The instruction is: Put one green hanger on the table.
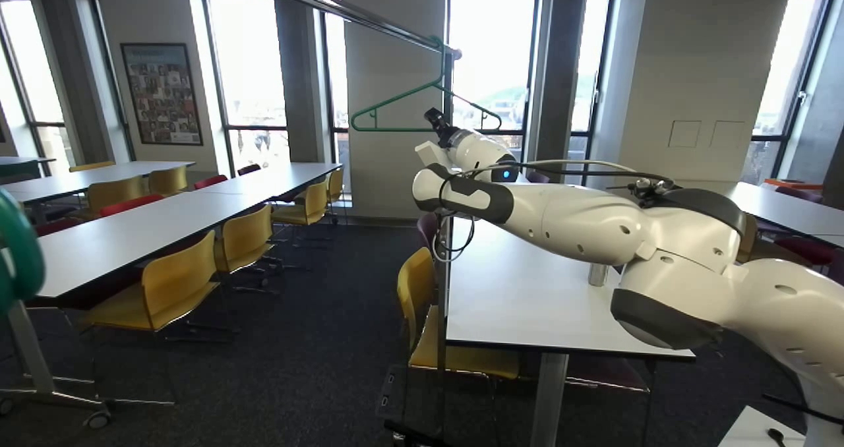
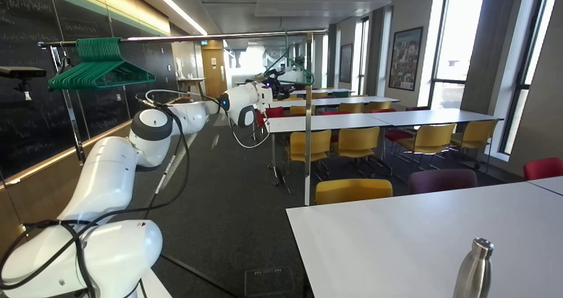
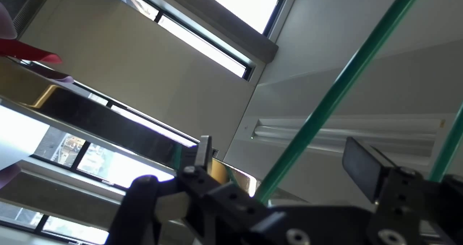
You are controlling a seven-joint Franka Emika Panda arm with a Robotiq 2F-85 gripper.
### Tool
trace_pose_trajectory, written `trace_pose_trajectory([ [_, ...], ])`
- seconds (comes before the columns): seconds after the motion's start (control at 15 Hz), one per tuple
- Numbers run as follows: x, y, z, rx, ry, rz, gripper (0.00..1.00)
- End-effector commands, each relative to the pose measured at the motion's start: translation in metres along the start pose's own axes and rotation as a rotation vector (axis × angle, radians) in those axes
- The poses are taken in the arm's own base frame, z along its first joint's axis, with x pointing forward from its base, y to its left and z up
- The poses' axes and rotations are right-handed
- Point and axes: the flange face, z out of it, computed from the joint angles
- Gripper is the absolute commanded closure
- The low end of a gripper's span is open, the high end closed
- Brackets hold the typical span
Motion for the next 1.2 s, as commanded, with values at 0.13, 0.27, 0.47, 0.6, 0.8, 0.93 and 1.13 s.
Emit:
trace_pose_trajectory([
  [0.13, 0.002, -0.009, -0.004, 0.008, -0.002, 0.038, 0.49],
  [0.27, 0.001, -0.009, -0.004, 0.007, -0.005, 0.041, 0.65],
  [0.47, -0.002, -0.007, -0.005, -0.004, -0.021, 0.042, 0.25],
  [0.6, -0.004, -0.005, -0.005, -0.009, -0.028, 0.043, 0.11],
  [0.8, -0.007, -0.005, -0.005, -0.009, -0.033, 0.046, 0.41],
  [0.93, -0.009, -0.005, -0.005, -0.009, -0.037, 0.048, 0.49],
  [1.13, -0.009, -0.005, -0.006, -0.014, -0.042, 0.049, 0.72],
])
